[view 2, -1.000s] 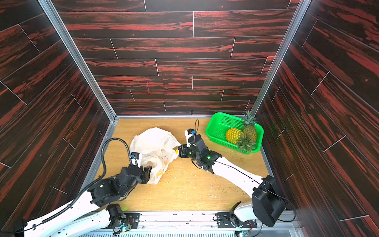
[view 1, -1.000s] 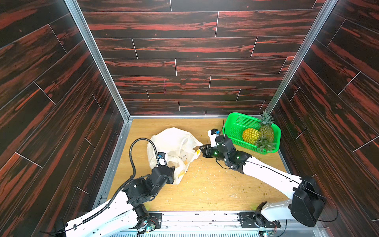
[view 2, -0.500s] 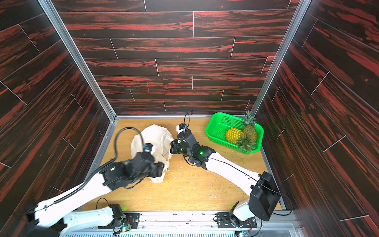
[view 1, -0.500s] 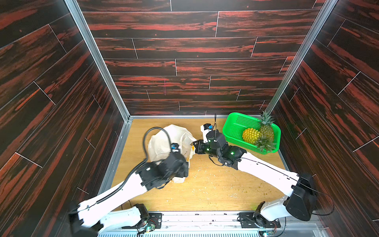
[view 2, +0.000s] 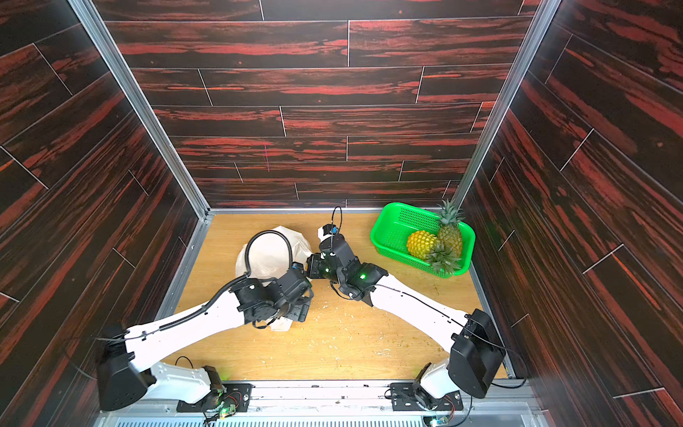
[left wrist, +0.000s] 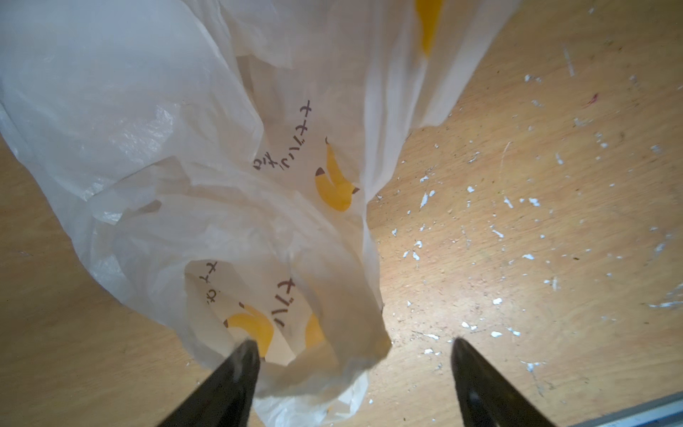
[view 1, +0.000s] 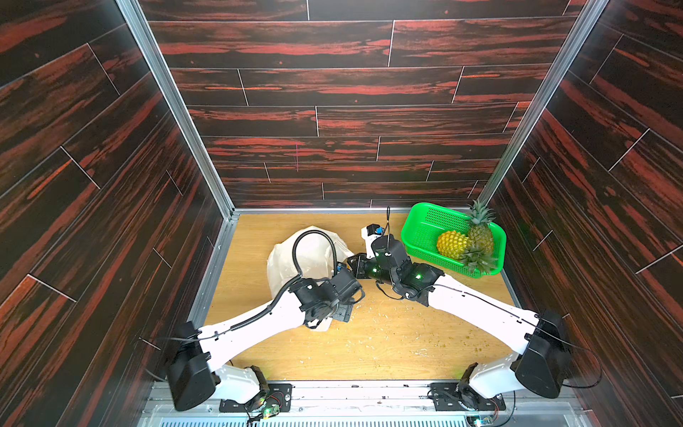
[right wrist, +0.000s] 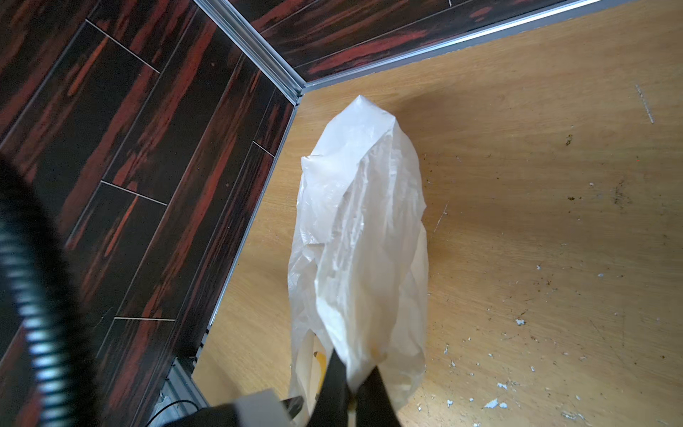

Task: Place the pineapple into a plastic bag & tie a knot
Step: Open the plastic bag at the center of the board.

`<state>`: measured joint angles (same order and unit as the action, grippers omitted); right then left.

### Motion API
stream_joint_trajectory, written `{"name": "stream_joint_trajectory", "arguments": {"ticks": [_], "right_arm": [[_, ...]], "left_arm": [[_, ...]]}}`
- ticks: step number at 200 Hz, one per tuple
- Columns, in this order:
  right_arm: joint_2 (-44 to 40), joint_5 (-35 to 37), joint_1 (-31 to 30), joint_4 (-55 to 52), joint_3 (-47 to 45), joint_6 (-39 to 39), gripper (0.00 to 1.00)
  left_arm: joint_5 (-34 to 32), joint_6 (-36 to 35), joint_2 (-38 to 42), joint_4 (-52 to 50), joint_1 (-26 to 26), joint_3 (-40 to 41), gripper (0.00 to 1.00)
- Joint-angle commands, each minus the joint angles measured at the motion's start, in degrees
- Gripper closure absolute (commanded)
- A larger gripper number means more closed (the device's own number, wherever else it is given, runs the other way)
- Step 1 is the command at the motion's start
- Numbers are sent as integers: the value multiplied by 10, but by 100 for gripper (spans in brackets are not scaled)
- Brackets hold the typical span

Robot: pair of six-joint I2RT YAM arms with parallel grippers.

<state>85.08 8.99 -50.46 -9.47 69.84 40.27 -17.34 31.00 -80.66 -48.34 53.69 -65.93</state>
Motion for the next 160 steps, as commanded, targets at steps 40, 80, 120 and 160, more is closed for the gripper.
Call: {"name": "stream_joint_trajectory", "arguments": {"ticks": [40, 80, 120, 160], "right_arm": [[-22, 8, -4, -9, -16, 1, 92], [-26, 14, -3, -14, -25, -1, 92], [-27, 17, -4, -19, -26, -5, 92], [-35, 31, -4, -25, -60, -13, 92]], "left_arm": [[-70, -34, -22, -53, 1, -28, 39], [-68, -33, 16, -39, 1, 9, 64], [-98, -22, 30, -70, 0, 12, 94], [-139, 5, 98, -50, 0, 12, 100]]}}
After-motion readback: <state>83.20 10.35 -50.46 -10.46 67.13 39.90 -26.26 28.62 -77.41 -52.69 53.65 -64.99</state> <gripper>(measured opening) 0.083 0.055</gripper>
